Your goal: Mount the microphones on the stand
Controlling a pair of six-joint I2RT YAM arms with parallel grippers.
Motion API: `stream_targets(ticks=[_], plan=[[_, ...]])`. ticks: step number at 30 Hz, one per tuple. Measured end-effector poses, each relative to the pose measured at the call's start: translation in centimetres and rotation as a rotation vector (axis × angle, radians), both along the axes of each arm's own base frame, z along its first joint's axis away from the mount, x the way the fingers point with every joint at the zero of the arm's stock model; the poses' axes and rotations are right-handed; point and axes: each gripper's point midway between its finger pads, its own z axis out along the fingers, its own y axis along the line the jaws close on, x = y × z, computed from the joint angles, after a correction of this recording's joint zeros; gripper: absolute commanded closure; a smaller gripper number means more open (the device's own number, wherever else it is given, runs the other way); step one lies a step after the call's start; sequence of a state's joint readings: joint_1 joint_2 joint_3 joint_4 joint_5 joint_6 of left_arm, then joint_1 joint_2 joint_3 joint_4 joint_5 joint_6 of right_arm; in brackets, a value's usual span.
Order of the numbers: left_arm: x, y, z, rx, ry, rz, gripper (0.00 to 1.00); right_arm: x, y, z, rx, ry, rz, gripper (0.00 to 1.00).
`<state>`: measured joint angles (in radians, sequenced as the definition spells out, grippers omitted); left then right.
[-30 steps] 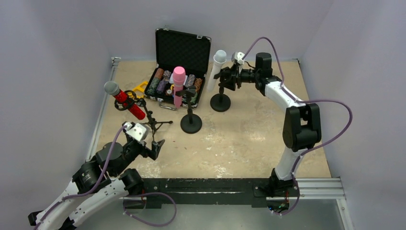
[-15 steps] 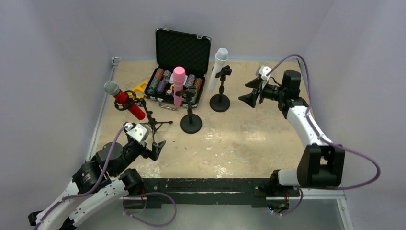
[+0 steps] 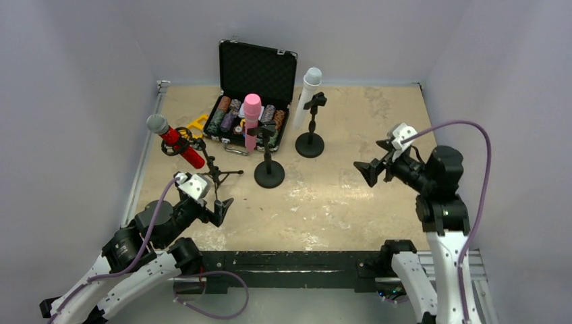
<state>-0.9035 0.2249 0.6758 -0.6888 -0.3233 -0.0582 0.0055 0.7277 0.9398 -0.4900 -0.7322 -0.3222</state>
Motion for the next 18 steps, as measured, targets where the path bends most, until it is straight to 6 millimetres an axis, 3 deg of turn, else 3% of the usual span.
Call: stream_targets(ticks=[5, 12, 18], plan=[[0.0, 0.0, 0.0, 0.001, 0.000, 0.001, 0.00, -2.0, -3.0, 1.6, 0.093, -0.041, -0.251, 0.07], [0.0, 0.0, 0.0, 0.000, 0.000, 0.001, 0.00, -1.0, -6.4, -0.7, 0.173, 0.048, -0.509, 0.03], [0.0, 0.1, 0.1, -0.003, -0.003, 0.001, 0.00, -0.9, -7.1, -0.4, 0.185, 0.048, -0.559, 0.02]])
